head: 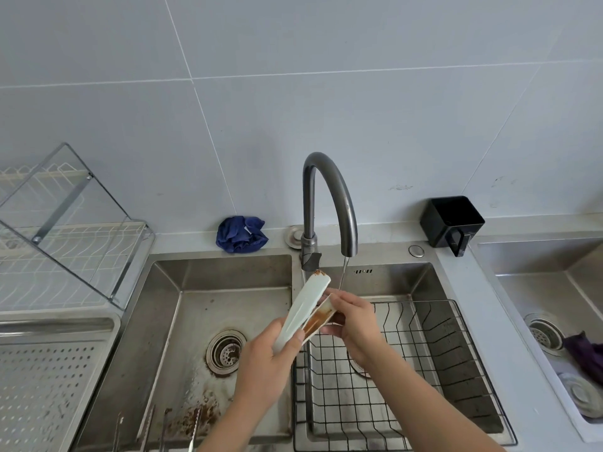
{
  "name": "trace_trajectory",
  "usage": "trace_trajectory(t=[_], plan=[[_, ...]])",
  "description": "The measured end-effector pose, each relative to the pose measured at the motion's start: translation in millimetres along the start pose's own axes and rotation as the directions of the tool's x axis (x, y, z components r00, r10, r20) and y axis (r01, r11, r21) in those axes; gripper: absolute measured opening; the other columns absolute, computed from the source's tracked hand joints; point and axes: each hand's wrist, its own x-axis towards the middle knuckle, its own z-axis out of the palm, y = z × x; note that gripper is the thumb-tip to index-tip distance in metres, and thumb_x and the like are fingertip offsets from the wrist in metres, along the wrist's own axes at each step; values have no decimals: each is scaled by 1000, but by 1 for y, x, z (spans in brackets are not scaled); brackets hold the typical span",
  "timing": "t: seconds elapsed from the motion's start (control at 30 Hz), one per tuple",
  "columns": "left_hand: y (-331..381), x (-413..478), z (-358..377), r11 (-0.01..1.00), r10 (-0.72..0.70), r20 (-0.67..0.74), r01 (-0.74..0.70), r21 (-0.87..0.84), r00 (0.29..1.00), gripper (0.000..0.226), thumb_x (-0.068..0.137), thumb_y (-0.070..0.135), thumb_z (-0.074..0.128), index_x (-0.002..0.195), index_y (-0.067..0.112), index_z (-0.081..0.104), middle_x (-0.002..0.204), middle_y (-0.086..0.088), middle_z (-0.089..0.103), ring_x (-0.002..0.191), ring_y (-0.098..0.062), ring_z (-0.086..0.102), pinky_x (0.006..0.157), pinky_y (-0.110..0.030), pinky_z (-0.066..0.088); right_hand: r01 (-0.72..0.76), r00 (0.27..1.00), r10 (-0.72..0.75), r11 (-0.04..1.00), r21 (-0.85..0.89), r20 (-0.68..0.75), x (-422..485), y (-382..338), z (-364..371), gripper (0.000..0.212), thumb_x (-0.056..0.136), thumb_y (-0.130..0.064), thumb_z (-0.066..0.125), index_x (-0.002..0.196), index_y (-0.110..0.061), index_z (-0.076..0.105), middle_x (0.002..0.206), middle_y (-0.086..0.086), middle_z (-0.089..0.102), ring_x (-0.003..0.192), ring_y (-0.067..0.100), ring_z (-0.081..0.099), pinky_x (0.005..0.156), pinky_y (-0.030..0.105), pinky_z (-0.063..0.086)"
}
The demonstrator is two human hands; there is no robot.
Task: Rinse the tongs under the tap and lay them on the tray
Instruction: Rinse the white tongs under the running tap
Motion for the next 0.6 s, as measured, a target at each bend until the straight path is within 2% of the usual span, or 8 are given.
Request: trace_trajectory(t=[0.1, 0.2, 0.3, 0.33, 0.4, 0.47, 0.53, 0.6], plan=[[-3, 4, 0, 996, -44, 1, 44, -72, 999, 12, 97, 39, 62, 91, 31, 70, 60, 14, 59, 53, -3, 49, 53, -21, 40, 54, 998, -47, 981, 185, -43, -3, 8, 1, 21, 101, -8, 62, 118, -5, 73, 113, 20, 76, 80, 28, 71, 59, 31, 60], [-4, 3, 1, 992, -62, -4, 61, -108, 998, 12, 96, 37, 64, 89, 30, 70, 57, 16, 58, 52, -2, 49, 52, -17, 38, 106, 990, -83, 969, 225, -111, -3, 14, 6, 19, 98, -5, 64, 114, -6, 75, 114, 22, 75, 79, 27, 70, 58, 30, 58], [-5, 2, 4, 991, -63, -9, 62, -117, 998, 12, 96, 38, 64, 89, 30, 70, 58, 14, 59, 52, -2, 49, 52, -19, 38, 102, 994, -88, 970, 221, -71, -6, 16, 9, 28, 99, -3, 62, 124, -14, 68, 114, 18, 76, 83, 28, 71, 58, 31, 57], [-6, 2, 4, 993, -60, -16, 58, -107, 998, 10, 96, 37, 64, 91, 31, 71, 58, 14, 60, 52, -2, 49, 53, -20, 38, 96, 995, -88, 982, 161, -52, -8, 16, 9, 29, 100, -3, 61, 126, -16, 65, 110, 16, 77, 83, 30, 72, 57, 32, 57], [-7, -1, 5, 999, -32, -26, 31, -44, 999, 8, 96, 37, 64, 95, 32, 71, 59, 16, 60, 51, -4, 49, 50, -19, 37, 102, 991, -111, 987, -126, -68, -8, 14, 9, 23, 101, -5, 59, 123, -12, 63, 93, 12, 79, 74, 29, 74, 54, 36, 59], [-8, -6, 6, 1000, -2, -22, 2, -6, 1000, 10, 96, 38, 64, 97, 31, 70, 59, 18, 60, 49, -5, 48, 47, -18, 36, 88, 976, -159, 913, -399, -150, -4, 13, 11, 12, 102, -13, 57, 109, -8, 66, 75, 13, 76, 57, 28, 71, 52, 41, 61], [-6, -8, 9, 1000, 17, -16, -17, -12, 1000, 11, 96, 39, 63, 99, 30, 70, 56, 18, 57, 47, -6, 47, 45, -17, 34, 57, 960, -171, 897, -439, -224, -5, 14, 16, 17, 101, -14, 55, 96, -1, 64, 71, 17, 72, 54, 30, 69, 52, 46, 61], [-4, -9, 12, 999, 39, -18, -38, 12, 999, 10, 96, 38, 64, 99, 31, 69, 53, 19, 55, 46, -7, 45, 46, -17, 32, 45, 979, -110, 937, -347, -171, -10, 17, 23, 8, 93, -7, 60, 97, 0, 63, 82, 18, 74, 65, 30, 73, 52, 39, 59]])
